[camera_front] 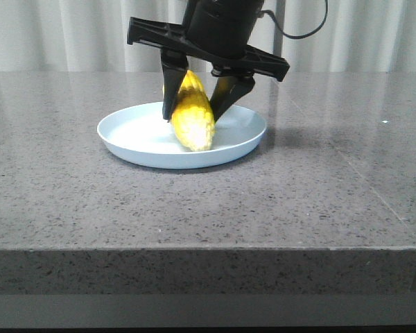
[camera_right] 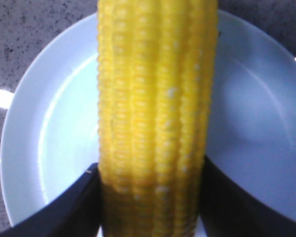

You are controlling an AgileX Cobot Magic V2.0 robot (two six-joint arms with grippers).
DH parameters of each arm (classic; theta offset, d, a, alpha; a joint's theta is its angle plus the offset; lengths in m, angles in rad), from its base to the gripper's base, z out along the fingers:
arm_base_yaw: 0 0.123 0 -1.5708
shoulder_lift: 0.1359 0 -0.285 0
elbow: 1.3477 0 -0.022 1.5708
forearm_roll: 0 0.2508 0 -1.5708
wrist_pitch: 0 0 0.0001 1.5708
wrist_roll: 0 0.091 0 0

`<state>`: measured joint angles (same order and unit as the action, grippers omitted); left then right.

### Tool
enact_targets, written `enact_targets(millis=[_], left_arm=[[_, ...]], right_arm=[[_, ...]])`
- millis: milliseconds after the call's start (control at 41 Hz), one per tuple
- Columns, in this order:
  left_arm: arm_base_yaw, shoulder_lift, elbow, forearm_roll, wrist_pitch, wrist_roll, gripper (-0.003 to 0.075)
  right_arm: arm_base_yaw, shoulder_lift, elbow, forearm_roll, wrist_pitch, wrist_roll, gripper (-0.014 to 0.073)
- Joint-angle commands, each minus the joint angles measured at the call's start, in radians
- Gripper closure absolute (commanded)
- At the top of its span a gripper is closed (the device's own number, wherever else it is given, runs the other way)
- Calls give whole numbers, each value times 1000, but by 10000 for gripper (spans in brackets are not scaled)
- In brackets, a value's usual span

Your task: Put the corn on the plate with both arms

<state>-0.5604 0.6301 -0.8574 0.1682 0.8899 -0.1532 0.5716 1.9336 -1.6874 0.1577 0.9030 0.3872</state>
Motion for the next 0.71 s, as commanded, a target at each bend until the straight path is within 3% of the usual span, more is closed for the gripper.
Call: enact_targets(millis=[0,73,391,684], left_arm=[[-8,1,-24,7,-79,-8,280],[-8,1,-24,7,-79,-8,280],[-8,1,-24,7,-79,-8,280],[-8,1,-24,7,-79,-8,280]], right_arm=[[1,-70,-25,3,-25,-5,7],[1,-96,-25,-10,-33,-25,-74],[1,-289,-1,-143,60,-239,-51],[0,-577,220,-170,49,-413,-51]])
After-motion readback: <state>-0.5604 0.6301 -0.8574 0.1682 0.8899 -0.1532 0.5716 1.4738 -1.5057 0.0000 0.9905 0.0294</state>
